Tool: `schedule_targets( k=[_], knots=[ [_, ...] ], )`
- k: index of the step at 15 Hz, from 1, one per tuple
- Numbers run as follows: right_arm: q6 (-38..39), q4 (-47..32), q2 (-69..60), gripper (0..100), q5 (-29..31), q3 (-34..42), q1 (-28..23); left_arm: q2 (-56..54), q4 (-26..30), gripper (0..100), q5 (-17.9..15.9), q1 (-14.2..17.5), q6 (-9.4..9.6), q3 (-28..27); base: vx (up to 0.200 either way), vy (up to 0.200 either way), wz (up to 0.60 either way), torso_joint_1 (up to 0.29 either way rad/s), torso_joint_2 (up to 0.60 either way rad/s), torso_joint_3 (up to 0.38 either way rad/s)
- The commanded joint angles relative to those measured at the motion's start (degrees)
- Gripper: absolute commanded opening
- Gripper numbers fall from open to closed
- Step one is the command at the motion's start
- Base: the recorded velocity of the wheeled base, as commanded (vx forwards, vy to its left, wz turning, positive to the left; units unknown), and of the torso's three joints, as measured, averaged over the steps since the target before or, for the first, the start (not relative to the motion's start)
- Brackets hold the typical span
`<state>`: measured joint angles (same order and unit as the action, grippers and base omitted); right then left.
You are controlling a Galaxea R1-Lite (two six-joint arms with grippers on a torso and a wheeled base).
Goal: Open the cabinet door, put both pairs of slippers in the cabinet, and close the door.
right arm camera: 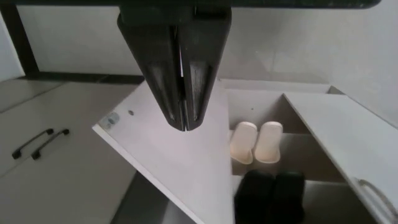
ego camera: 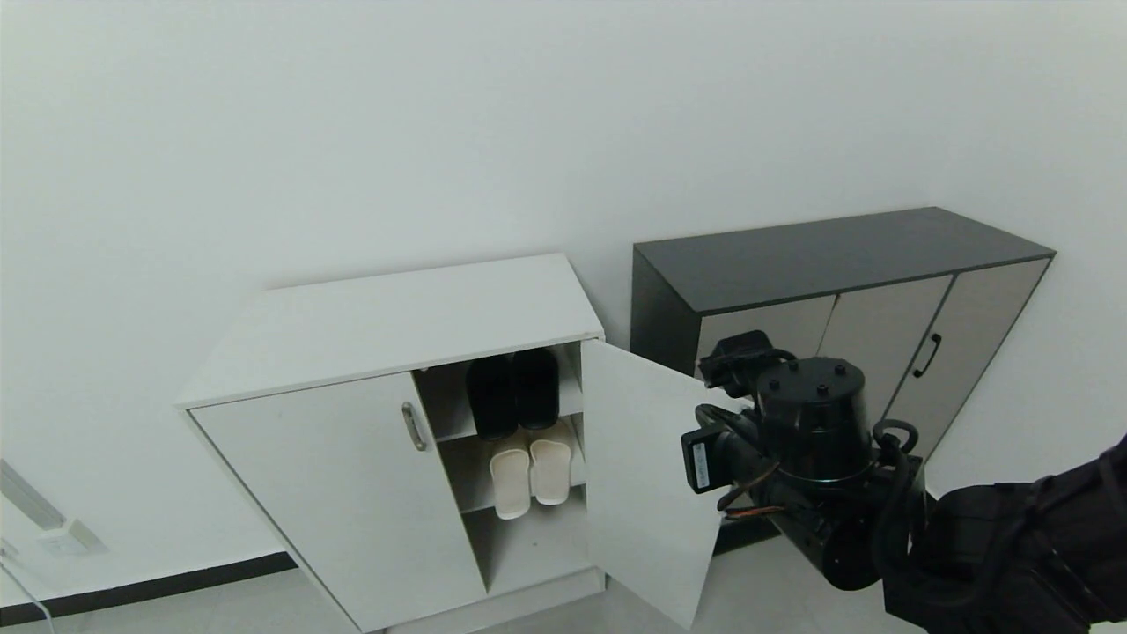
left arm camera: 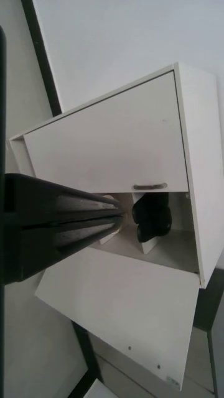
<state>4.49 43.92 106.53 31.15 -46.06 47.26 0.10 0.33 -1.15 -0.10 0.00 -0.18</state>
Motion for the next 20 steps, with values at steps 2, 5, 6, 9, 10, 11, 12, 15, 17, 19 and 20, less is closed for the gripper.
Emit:
schedule_targets(
  k=[2, 5, 6, 9, 10, 11, 12, 15, 17, 19, 20],
  knots=[
    [0.00, 0.11, 0.08, 0, -0.03, 0.09, 0.11, -0.01, 0.02, 0, 0.00, -0.08, 0.00, 0.01, 0.000, 0.000, 0.00, 0.000, 0.00, 0.000],
    [0.00, 0.02, 0.08, 0, -0.03, 0.18, 0.11, -0.01, 0.02, 0, 0.00, 0.01, 0.00, 0.01, -0.200, 0.000, 0.00, 0.010, 0.00, -0.001],
    [0.00, 0.11, 0.08, 0, -0.03, 0.18, 0.11, -0.01, 0.02, 0, 0.00, -0.08, 0.00, 0.01, -0.200, 0.000, 0.00, 0.002, 0.01, 0.002],
    [-0.18, 0.81, 1.04, 0, -0.03, -0.09, -1.21, -0.01, 0.02, 0, 0.00, 0.01, 0.00, 0.01, -0.133, 0.000, 0.00, -0.010, 0.00, 0.003],
    [-0.97, 1.60, 1.75, 0, -0.12, -0.35, -2.18, -0.01, 0.02, 0, 0.00, -0.08, 0.00, 0.01, 0.000, 0.000, 0.00, 0.000, 0.00, 0.000],
    [-1.59, 2.84, 2.54, 0, -0.30, -1.05, -3.23, -0.01, 0.02, 0, 0.00, -0.08, 0.00, 0.01, 0.000, 0.000, 0.00, 0.000, 0.00, 0.000],
    [-1.67, 2.92, 3.68, 0, -1.09, -3.25, -4.81, -0.01, 0.02, 0, 0.00, -0.08, 0.00, 0.01, 0.000, 0.000, 0.00, 0.000, 0.00, 0.000],
    [-2.03, -0.68, 7.11, 0, -3.37, -11.51, -11.05, -0.01, 0.02, 0, 0.00, -0.08, 0.00, 0.01, 0.000, 0.000, 0.00, 0.000, 0.00, 0.000],
    [-2.03, -3.14, 9.04, 0, -5.83, -16.26, -14.13, -0.01, 0.02, 0, 0.00, -0.08, 0.00, 0.01, 0.000, 0.000, 0.00, 0.000, 0.00, 0.000],
    [-1.94, -8.33, 13.70, 0, -8.12, -26.37, -18.35, -0.01, 0.02, 0, 0.00, 0.01, 0.00, 0.01, 0.000, 0.000, 0.00, 0.000, 0.00, 0.000],
    [-1.59, -11.05, 15.37, 0, -9.97, -30.23, -19.75, -0.01, 0.02, 0, 0.00, 0.01, 0.00, 0.01, 0.000, 0.000, 0.00, 0.000, 0.00, 0.000]
  ],
)
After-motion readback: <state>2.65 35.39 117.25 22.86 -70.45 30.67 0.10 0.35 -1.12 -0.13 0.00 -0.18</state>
